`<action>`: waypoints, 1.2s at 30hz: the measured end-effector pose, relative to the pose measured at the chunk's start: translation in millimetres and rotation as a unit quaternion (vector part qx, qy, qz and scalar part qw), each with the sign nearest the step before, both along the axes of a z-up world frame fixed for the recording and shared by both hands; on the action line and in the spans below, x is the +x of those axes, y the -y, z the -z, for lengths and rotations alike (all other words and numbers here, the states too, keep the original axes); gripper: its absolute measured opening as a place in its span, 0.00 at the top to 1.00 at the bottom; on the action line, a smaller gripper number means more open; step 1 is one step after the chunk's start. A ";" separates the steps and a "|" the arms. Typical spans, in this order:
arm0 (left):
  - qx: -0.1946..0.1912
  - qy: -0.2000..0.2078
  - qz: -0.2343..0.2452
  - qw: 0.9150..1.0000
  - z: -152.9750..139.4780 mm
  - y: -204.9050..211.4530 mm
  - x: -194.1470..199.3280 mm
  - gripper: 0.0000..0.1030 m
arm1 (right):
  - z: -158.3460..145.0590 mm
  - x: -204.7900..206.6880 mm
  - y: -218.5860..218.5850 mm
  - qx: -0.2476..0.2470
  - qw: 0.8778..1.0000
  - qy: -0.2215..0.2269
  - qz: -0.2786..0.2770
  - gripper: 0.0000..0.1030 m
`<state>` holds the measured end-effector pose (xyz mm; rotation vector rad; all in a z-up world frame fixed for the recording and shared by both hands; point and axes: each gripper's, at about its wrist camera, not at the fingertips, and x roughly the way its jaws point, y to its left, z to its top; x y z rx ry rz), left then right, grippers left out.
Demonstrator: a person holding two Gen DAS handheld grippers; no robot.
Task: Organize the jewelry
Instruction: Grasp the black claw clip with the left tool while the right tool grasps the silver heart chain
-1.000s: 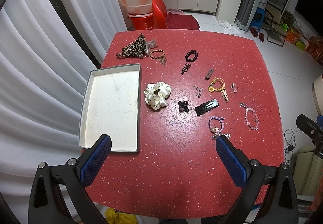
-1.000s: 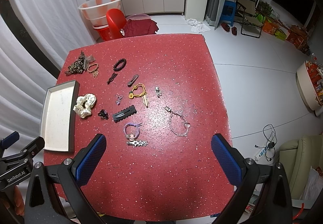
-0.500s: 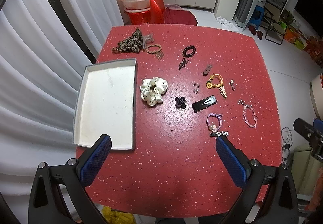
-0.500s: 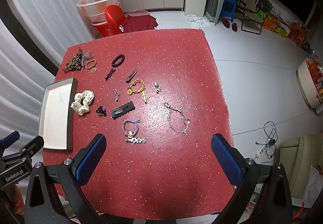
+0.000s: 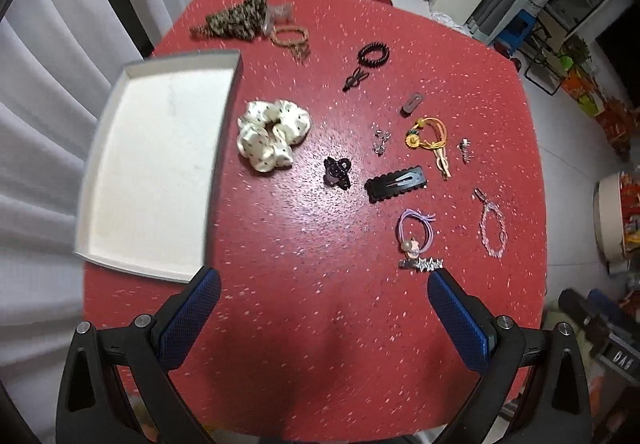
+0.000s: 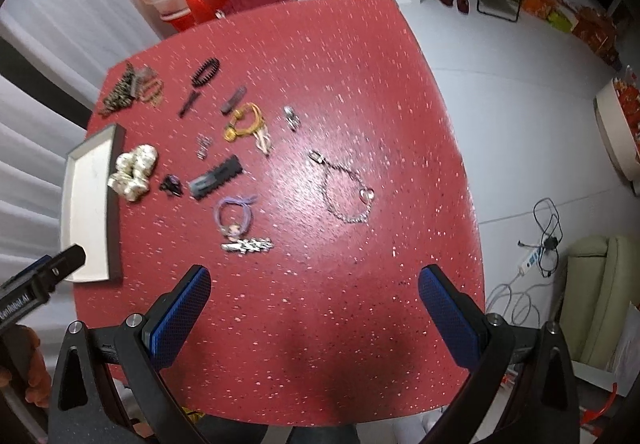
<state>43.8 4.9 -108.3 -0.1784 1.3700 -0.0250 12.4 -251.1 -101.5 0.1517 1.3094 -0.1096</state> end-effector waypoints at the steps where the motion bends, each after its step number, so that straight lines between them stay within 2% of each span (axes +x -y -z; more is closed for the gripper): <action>1: -0.004 -0.004 -0.004 1.000 8.2 1.4 4.5 0.00 | 5.0 1.8 2.1 -0.002 1.000 -0.004 0.000 0.00; 8: -0.020 -0.019 -0.030 0.999 58.4 7.0 36.6 0.00 | 51.1 23.7 17.8 -0.008 1.000 -0.019 -0.004 0.00; 17: -0.024 -0.016 -0.060 0.998 110.6 6.5 75.3 0.00 | 105.4 52.6 36.6 -0.021 0.999 -0.024 -0.021 0.00; 26: -0.021 -0.009 -0.073 0.997 137.2 11.6 96.6 0.00 | 137.1 81.0 39.7 -0.031 0.998 -0.009 -0.052 0.00; 32: -0.006 0.000 -0.069 0.998 143.5 16.4 106.8 0.00 | 153.5 91.0 31.2 -0.039 0.997 -0.013 -0.069 0.00; 34: 0.001 0.002 -0.064 0.998 143.9 19.9 109.4 0.01 | 159.0 90.7 32.6 -0.038 0.997 -0.018 -0.066 0.00; 36: 0.012 0.006 -0.058 0.998 143.7 27.6 111.6 0.09 | 159.8 90.5 31.6 -0.038 0.997 -0.013 -0.064 0.00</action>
